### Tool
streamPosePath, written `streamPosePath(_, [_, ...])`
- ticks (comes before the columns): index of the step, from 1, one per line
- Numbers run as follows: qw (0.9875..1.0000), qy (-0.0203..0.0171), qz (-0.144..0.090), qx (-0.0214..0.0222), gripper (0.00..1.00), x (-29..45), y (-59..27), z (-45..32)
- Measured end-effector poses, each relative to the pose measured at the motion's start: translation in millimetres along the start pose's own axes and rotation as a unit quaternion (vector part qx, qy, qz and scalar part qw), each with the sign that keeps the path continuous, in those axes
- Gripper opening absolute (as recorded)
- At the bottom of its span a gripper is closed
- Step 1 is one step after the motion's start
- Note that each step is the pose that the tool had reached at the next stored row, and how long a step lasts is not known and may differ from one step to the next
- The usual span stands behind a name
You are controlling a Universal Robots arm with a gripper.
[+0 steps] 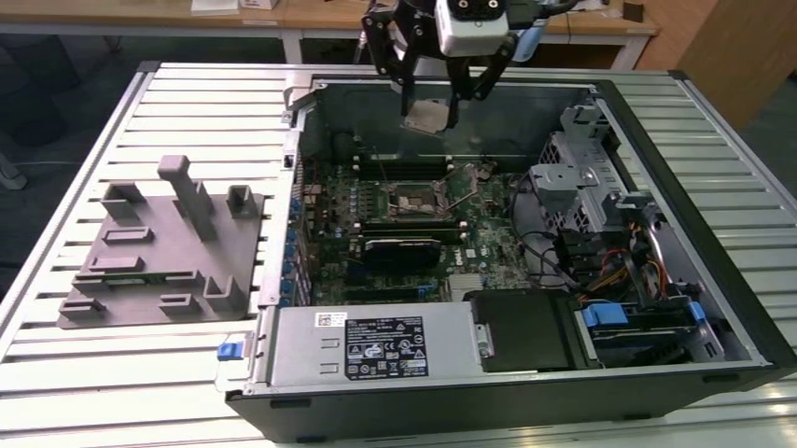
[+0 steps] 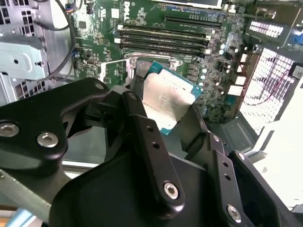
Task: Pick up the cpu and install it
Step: 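Place the cpu into insertion slot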
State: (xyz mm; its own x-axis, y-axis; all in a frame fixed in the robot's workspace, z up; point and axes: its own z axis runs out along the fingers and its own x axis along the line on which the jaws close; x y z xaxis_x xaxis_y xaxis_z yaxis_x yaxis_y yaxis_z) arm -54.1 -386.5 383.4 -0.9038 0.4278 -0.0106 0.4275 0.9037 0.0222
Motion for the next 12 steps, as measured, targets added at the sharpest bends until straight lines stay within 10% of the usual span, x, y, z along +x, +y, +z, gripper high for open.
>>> streamPosePath(12, [0.9985,-0.0012,0.054,0.0006,0.53,0.0,-0.1,1.5])
